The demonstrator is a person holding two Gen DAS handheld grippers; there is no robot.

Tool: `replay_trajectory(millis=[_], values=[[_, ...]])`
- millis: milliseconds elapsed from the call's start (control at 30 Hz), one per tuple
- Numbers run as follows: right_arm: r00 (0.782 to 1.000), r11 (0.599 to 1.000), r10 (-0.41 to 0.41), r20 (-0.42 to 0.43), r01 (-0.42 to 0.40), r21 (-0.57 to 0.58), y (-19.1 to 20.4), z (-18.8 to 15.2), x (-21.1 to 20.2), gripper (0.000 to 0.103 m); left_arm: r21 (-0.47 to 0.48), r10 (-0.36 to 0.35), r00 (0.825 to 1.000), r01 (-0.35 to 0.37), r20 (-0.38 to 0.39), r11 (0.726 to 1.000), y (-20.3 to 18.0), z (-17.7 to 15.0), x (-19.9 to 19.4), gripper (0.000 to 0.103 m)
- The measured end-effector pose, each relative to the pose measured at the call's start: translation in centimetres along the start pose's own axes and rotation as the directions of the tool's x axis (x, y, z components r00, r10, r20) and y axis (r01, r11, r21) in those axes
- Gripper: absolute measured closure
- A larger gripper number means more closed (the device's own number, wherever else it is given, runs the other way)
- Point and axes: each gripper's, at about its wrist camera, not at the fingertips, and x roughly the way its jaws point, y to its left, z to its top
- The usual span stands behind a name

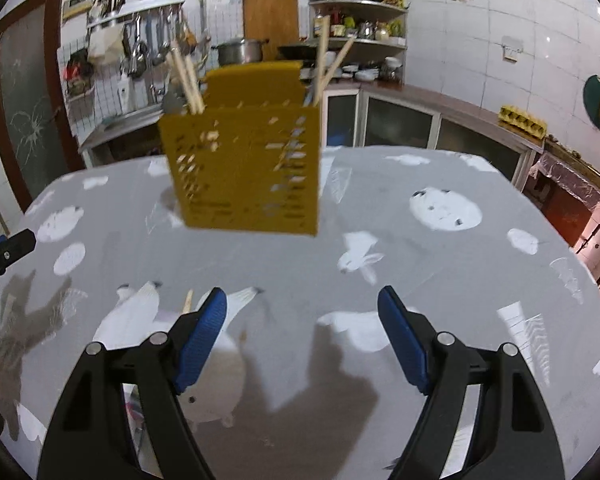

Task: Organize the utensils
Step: 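Return the right tool to a chopstick beside the fork and grasp it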

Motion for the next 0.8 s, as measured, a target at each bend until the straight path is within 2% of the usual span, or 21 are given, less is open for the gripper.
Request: replay_trajectory(millis=[233, 367, 500, 567, 600, 667, 700, 767, 800], values=[[0.997, 0.999, 0.04, -0.068, -0.041, -0.02, 3.0, -0.4, 2.0, 0.027, 0.02, 0.037, 0.999, -0.036, -0.035, 0.999, 1.6, -0.3, 0.8, 0.005], [0.995, 0.997, 0.047, -0.091, -0.052, -0.06, 5.0, -0.4, 3.1, 0.03, -0.017, 0.046, 0.997, -0.048, -0.066, 0.999, 3.0, -0.7, 1.6, 0.005], [0.985, 0.995, 0.059, -0.165, -0.072, -0.073, 6.6, -0.2, 5.0, 0.049, -0.048, 0.038, 0.996, -0.043, -0.083, 0.998, 3.5, -0.9, 1.9, 0.005], [0.977, 0.994, 0.06, -0.203, -0.076, -0.074, 7.0, -0.3, 5.9, 0.05, -0.031, 0.041, 0.996, -0.044, -0.085, 0.999, 3.1, -1.0, 1.9, 0.005], [0.974, 0.994, 0.058, -0.219, -0.078, -0.083, 7.3, -0.4, 6.3, 0.055, -0.023, 0.044, 0.996, -0.046, -0.084, 0.999, 2.8, -1.1, 1.9, 0.005], [0.975, 0.992, 0.051, -0.215, -0.074, -0.101, 7.8, -0.4, 6.5, 0.06, -0.009, 0.046, 0.995, -0.047, -0.083, 0.999, 2.3, -1.2, 1.9, 0.005], [0.975, 0.991, 0.056, -0.217, -0.08, -0.103, 7.9, -0.3, 6.5, 0.072, -0.008, 0.044, 0.995, -0.044, -0.085, 0.999, 2.1, -1.2, 1.8, 0.005], [0.973, 0.992, 0.067, -0.223, -0.089, -0.092, 7.8, -0.1, 6.6, 0.09, -0.002, 0.035, 0.995, -0.035, -0.094, 0.999, 1.5, -1.4, 1.9, 0.005], [0.972, 0.992, 0.074, -0.224, -0.095, -0.087, 7.7, 0.0, 6.7, 0.094, 0.0, 0.034, 0.995, -0.034, -0.096, 0.999, 1.3, -1.5, 1.9, 0.005]])
